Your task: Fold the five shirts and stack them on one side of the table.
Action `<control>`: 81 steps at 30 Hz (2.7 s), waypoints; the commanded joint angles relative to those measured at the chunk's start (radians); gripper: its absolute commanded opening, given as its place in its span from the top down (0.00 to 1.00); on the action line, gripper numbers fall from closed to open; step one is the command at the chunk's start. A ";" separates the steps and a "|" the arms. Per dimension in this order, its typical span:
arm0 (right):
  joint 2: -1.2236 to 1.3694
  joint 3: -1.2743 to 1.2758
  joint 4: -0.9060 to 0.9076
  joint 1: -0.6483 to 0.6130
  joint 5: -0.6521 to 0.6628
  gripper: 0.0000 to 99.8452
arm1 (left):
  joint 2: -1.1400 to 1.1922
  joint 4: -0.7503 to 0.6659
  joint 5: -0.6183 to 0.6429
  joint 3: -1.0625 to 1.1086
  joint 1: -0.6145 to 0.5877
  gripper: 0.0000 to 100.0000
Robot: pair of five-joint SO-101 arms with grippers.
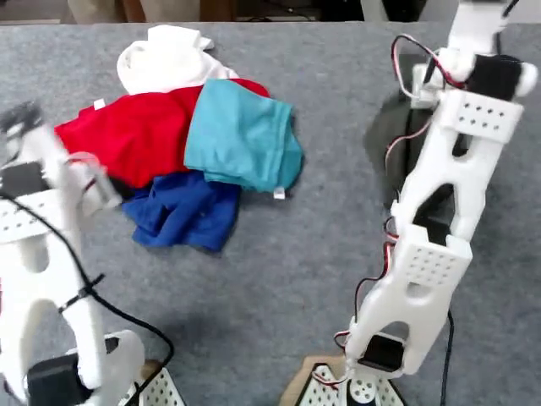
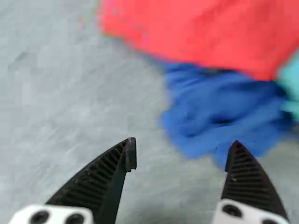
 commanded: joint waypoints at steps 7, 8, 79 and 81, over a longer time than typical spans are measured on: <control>-0.081 0.524 -0.247 -0.094 0.005 1.00 | 0.470 -0.149 0.006 -0.454 0.264 0.66; -0.079 0.564 -0.295 -0.110 0.005 1.00 | 0.538 -0.166 -0.002 -0.502 0.267 0.66; -0.041 0.947 -0.807 -0.202 0.011 1.00 | 1.285 0.307 -0.239 -1.424 0.071 0.66; -0.041 0.947 -0.809 -0.202 0.011 1.00 | 1.285 0.305 -0.264 -1.310 0.074 0.68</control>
